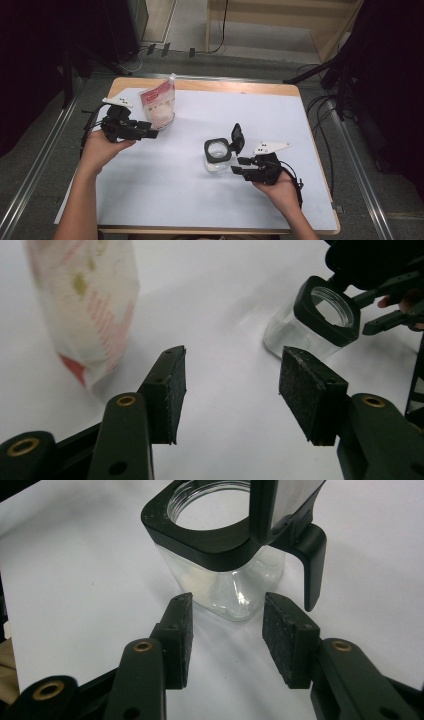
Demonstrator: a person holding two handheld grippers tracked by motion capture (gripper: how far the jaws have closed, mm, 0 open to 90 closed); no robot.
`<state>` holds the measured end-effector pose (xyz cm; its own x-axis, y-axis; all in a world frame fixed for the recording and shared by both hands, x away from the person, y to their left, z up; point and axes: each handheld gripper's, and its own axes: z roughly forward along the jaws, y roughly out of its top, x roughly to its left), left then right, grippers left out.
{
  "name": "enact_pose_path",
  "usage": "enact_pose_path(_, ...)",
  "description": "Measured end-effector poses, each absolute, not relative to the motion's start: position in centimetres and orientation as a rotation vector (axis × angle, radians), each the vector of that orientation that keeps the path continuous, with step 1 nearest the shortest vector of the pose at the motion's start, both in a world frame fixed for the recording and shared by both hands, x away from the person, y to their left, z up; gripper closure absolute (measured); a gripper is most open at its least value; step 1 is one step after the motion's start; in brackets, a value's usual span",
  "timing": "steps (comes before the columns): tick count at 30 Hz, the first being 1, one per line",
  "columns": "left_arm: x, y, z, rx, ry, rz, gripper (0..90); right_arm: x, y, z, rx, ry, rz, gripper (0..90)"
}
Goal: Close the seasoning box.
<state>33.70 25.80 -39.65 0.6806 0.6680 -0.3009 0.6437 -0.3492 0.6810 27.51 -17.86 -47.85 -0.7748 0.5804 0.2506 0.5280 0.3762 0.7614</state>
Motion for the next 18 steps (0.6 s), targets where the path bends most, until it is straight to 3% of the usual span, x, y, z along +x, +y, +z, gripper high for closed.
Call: enact_pose_path(18, 35.6, 28.4, -39.0, 2.018, 1.089, 0.130, 46.2, 27.7, -17.3, -47.9, 1.019, 2.581, 1.365, 55.9)
